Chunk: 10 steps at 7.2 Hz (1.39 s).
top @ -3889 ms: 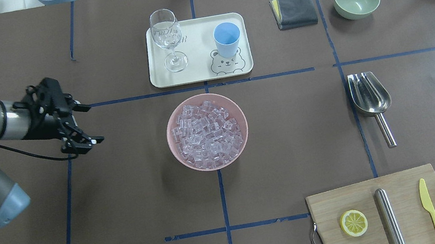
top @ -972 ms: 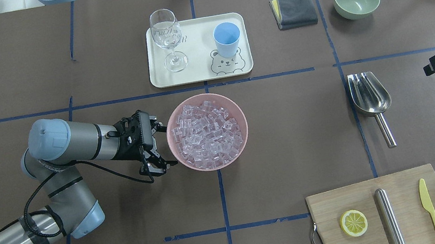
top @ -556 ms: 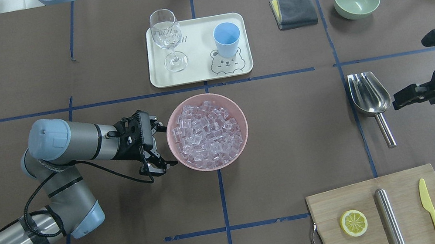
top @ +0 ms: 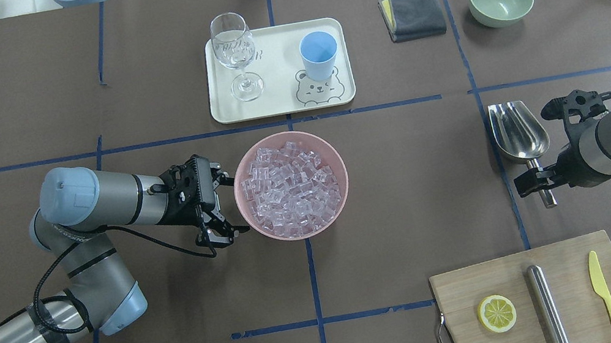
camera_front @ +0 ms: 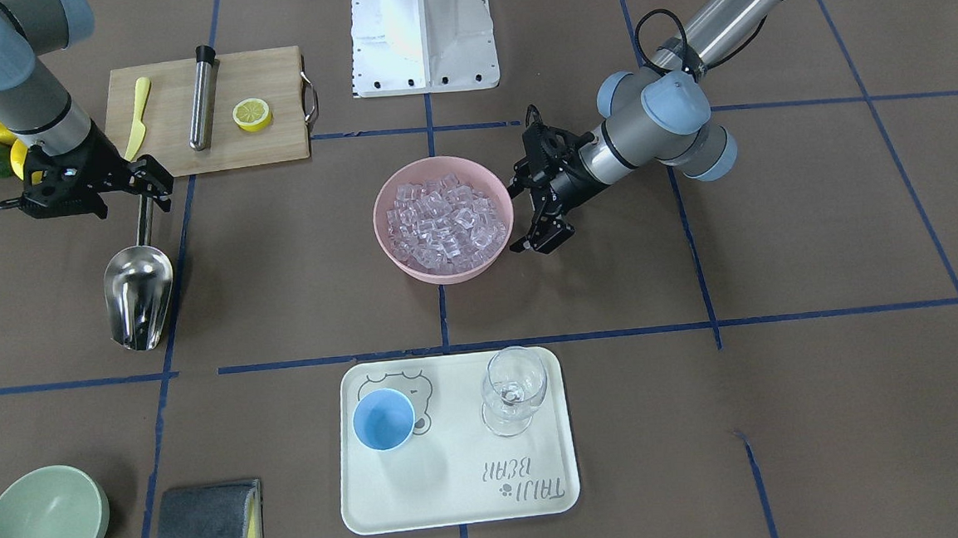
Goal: Put ice in cup with scoop
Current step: 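Reach the right gripper to the steel scoop and grasp its handle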
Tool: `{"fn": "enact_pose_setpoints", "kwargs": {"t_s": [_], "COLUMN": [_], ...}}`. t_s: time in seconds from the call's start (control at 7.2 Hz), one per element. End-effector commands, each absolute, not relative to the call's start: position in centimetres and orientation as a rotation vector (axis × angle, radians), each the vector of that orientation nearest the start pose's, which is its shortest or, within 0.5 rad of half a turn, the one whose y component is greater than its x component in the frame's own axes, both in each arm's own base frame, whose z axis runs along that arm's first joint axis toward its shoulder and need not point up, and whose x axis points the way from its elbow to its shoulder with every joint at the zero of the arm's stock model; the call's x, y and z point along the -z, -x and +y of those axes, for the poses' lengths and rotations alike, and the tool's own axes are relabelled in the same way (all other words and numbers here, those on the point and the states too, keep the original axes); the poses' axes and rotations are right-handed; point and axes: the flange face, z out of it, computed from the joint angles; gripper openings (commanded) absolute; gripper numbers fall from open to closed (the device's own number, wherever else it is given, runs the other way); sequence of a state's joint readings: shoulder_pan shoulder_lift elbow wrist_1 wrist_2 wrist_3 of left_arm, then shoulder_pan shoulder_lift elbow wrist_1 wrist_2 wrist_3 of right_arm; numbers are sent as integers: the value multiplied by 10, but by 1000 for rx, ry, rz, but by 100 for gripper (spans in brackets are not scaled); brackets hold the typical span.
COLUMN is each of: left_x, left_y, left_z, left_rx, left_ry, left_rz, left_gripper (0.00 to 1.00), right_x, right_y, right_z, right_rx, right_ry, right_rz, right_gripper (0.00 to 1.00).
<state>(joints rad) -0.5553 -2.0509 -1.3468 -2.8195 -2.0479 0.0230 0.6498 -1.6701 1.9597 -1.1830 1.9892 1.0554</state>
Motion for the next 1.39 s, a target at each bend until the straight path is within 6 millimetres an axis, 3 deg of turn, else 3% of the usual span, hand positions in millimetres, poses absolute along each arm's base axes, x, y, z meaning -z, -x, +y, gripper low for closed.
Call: {"fn": "enact_pose_setpoints", "kwargs": {"t_s": [0.0,0.14,0.42,1.25], "left_x": [-346,-346,-346,-346], "left_y": [-524,-524,-524,-524], "left_z": [-428,-428,-427,-428], "left_rx": [-1171,-1172,-1173,-1172], "left_ry": [-1196,-1195,-1194,-1197], "left_rz": [1113,1114,1115,1115], "left_gripper": [100,100,100,100], "right_x": [-488,-490,-490,-467], "right_y": [326,327,327,316], "right_z": [-356,-356,-355,-356], "right_rx": [25,23,29,42], "right_ry": [-24,-21,-17,-45], "right_rz": [-765,-760,-762,-796], "right_gripper": [82,64,0,0]}}
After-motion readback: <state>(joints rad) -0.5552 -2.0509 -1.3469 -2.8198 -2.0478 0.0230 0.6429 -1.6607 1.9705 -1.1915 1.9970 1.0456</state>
